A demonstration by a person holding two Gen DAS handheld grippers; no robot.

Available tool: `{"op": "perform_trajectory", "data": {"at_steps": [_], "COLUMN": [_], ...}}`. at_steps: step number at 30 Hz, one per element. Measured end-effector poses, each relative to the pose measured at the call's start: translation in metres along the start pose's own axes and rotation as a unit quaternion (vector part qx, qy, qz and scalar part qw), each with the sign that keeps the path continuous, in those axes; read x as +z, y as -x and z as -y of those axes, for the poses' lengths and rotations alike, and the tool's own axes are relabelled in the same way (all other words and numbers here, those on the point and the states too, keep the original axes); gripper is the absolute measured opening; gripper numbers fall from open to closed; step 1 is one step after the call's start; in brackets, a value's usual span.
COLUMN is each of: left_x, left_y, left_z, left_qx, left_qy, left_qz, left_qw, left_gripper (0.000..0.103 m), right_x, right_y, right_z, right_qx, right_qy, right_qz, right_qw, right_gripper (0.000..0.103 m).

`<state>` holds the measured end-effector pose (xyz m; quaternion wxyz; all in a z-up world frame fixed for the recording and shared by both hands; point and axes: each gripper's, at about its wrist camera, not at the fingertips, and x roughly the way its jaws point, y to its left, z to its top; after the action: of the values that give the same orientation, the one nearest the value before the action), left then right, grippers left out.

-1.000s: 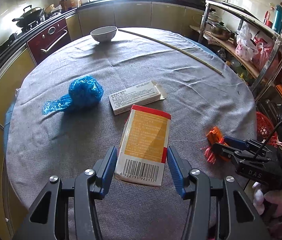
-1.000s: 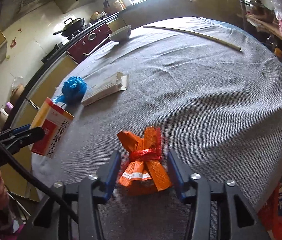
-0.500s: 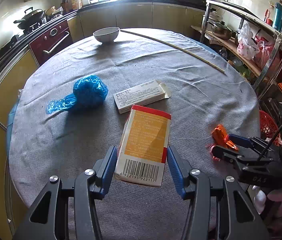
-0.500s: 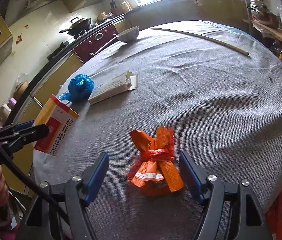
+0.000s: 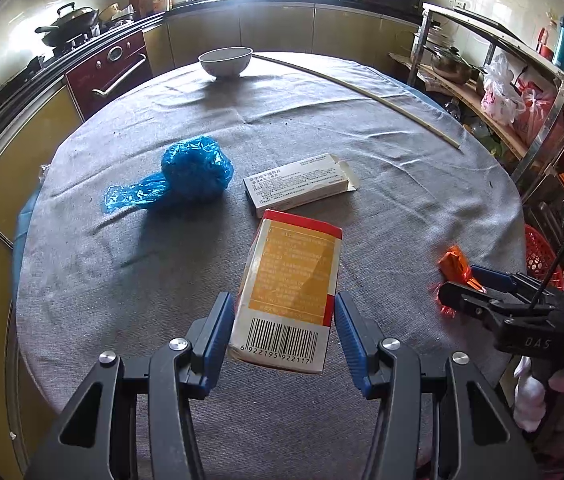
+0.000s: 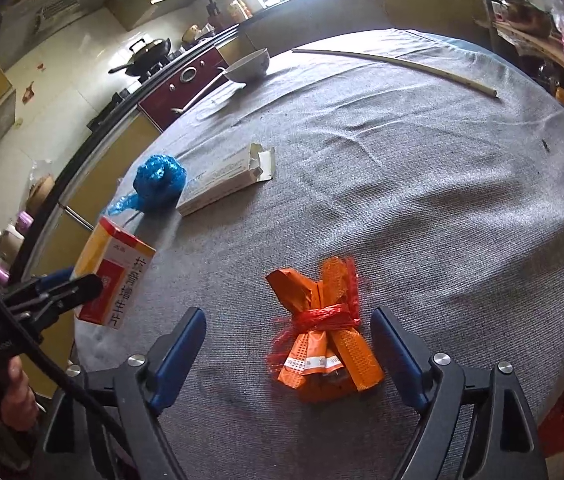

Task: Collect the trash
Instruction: 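Lift the orange mesh bag and red-topped box above the table with both tools, then carry the orange bag and red-topped box to the red basket and open both tools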

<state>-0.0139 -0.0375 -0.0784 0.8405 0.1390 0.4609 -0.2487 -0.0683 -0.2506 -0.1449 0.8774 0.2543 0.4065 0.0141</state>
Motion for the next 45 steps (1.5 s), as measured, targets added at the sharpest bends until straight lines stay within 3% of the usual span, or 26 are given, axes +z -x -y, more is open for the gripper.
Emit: {"op": "perform_trajectory", "data": {"at_steps": [3, 5, 7, 8, 10, 20, 30, 45], "left_x": [-0.001, -0.002, -0.003, -0.003, -0.004, -0.003, 0.004, 0.035], "left_y": [0.001, 0.001, 0.001, 0.001, 0.001, 0.003, 0.011, 0.023], "left_z": [-0.001, -0.002, -0.003, -0.003, -0.003, -0.006, 0.007, 0.082], "left_qx": [-0.004, -0.006, -0.008, -0.008, -0.008, 0.001, 0.002, -0.048], "left_qy": [0.000, 0.001, 0.004, 0.004, 0.006, 0.008, -0.004, -0.088], "left_qz": [0.002, 0.002, 0.001, 0.001, 0.001, 0.000, 0.005, 0.019], "left_qw": [1.0000, 1.0000, 1.0000, 1.0000, 0.9999, 1.0000, 1.0000, 0.9948], "left_gripper": [0.053, 0.053, 0.053, 0.053, 0.053, 0.053, 0.053, 0.053], "right_x": [0.001, -0.001, -0.002, -0.002, -0.001, 0.005, 0.019, 0.006], "right_y": [-0.003, -0.007, -0.008, -0.008, -0.006, 0.020, 0.066, 0.103], "right_z": [-0.006, -0.015, -0.019, -0.019, -0.015, -0.008, 0.027, 0.077], "right_qx": [-0.023, -0.073, -0.103, -0.110, -0.111, -0.054, 0.077, 0.074], "right_qy": [0.007, 0.042, 0.064, 0.065, 0.062, 0.036, -0.061, -0.107], "right_qz": [-0.002, -0.004, -0.003, -0.001, 0.002, 0.042, 0.118, 0.166], "right_qw": [1.000, 0.996, 0.993, 0.992, 0.992, 0.997, 0.988, 0.977], "right_gripper": [0.085, 0.067, 0.055, 0.042, 0.038, 0.036, 0.036, 0.036]}}
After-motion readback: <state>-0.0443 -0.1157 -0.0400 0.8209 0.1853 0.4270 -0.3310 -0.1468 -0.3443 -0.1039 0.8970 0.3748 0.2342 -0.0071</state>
